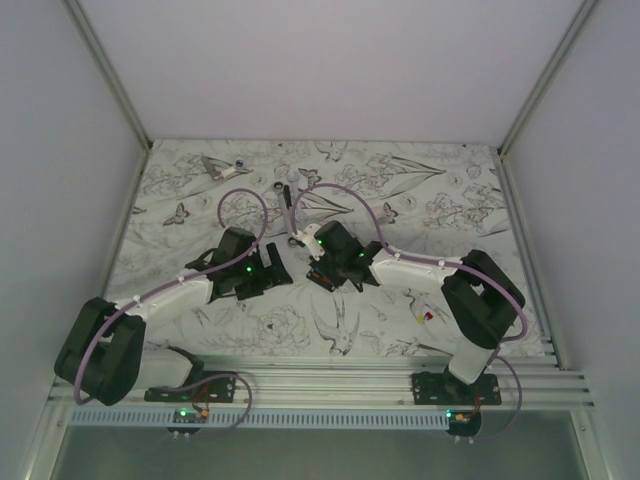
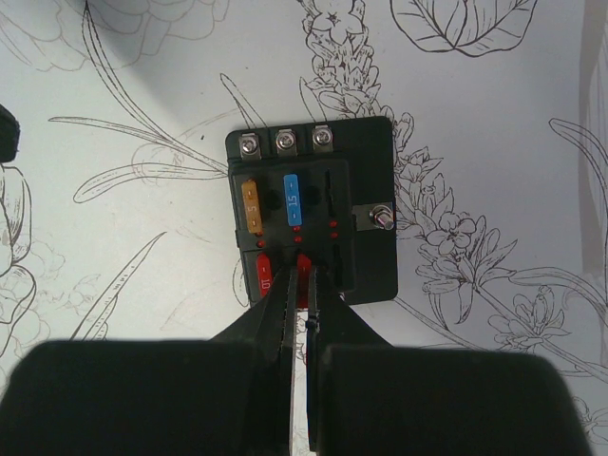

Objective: Snap on the fuse box
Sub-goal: Install the fuse at the fuse box base.

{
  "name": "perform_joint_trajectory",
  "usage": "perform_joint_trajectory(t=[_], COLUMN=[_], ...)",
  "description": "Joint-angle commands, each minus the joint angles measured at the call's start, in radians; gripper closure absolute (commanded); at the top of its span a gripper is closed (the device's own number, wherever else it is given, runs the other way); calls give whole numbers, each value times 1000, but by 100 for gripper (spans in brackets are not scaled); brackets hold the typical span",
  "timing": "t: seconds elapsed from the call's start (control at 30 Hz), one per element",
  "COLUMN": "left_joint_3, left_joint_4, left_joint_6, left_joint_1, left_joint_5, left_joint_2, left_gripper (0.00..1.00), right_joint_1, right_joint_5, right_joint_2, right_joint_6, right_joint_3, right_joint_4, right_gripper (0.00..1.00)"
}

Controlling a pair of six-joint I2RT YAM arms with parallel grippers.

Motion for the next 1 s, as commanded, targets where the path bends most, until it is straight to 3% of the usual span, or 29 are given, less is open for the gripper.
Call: perform_joint_trajectory(t=[0.0, 0.97], left_joint_3=[24, 9], left_joint_4=[-22, -21], left_joint_6=[-11, -14], left_joint_1=[7, 7], left_joint_5=[17, 17], left_joint_2=[12, -8], left_gripper=[0, 0], right_joint_1=[9, -51], right_joint_5=[21, 13], right_joint_2=[17, 48], right_joint_6=[-21, -5], right_joint_3=[18, -42], right_joint_4=[16, -130], right_gripper=[100, 100])
